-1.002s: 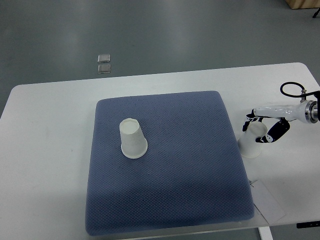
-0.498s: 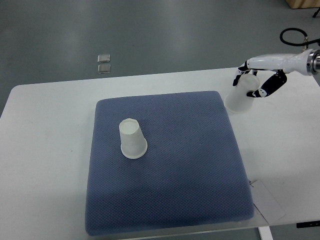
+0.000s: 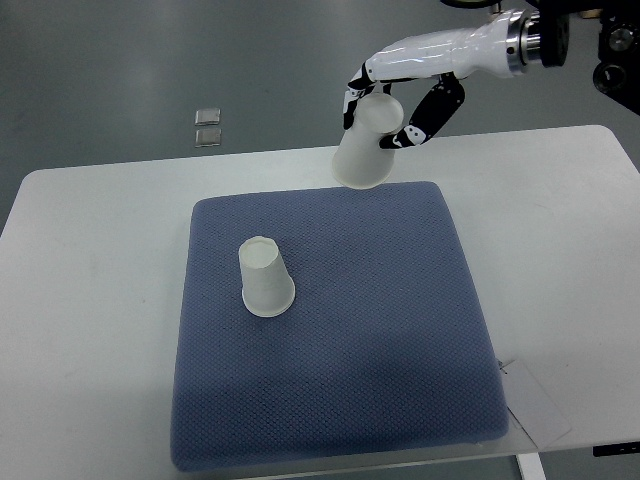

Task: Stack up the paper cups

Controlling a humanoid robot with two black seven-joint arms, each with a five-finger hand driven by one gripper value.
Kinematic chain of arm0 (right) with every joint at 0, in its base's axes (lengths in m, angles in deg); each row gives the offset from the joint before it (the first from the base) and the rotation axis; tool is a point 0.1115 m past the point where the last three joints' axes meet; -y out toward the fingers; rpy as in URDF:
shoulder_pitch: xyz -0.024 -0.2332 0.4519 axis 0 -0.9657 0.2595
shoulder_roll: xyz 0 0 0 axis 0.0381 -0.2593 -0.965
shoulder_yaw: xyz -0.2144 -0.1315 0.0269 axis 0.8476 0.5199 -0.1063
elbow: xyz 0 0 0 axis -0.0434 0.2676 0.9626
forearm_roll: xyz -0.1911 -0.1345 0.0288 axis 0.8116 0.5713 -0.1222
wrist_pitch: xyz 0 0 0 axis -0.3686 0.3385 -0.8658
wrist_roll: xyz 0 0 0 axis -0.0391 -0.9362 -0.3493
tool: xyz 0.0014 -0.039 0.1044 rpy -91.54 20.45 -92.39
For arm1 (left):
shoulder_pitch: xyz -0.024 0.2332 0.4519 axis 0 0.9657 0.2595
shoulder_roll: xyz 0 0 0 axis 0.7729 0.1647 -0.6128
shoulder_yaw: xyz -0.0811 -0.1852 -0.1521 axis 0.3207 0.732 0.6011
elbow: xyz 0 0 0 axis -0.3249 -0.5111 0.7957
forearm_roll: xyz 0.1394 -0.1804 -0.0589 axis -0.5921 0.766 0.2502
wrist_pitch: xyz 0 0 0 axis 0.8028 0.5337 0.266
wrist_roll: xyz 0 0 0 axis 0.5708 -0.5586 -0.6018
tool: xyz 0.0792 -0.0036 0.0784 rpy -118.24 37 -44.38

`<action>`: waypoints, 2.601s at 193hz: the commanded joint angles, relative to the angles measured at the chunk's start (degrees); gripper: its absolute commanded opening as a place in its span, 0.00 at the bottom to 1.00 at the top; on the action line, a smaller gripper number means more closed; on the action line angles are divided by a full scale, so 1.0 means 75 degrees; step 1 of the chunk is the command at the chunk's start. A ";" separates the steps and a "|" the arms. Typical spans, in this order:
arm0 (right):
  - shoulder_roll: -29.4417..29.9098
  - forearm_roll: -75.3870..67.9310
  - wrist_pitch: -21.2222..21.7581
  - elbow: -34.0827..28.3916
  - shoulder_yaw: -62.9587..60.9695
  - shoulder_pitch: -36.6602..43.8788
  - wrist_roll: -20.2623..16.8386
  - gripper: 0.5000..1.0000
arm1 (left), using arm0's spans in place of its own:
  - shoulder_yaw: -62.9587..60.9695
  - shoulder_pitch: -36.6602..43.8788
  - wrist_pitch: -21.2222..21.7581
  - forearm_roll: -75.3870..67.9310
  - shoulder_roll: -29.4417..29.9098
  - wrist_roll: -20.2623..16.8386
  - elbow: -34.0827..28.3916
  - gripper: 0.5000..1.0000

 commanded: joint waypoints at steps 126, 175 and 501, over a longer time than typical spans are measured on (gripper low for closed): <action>0.2191 0.0035 0.0140 0.0129 0.0428 0.0172 -0.0708 0.07 | -0.0001 0.0002 -0.0001 0.0000 0.0000 0.0000 0.0000 1.00; 0.2531 0.0023 0.0140 0.0188 0.0463 0.0125 -0.0778 0.07 | -0.0001 0.0002 -0.0001 0.0000 0.0000 0.0000 0.0000 1.00; 0.0937 -0.3152 -0.1045 0.3128 -0.1107 -0.1914 -0.1094 0.79 | -0.0001 0.0002 -0.0001 0.0000 0.0000 0.0000 0.0000 1.00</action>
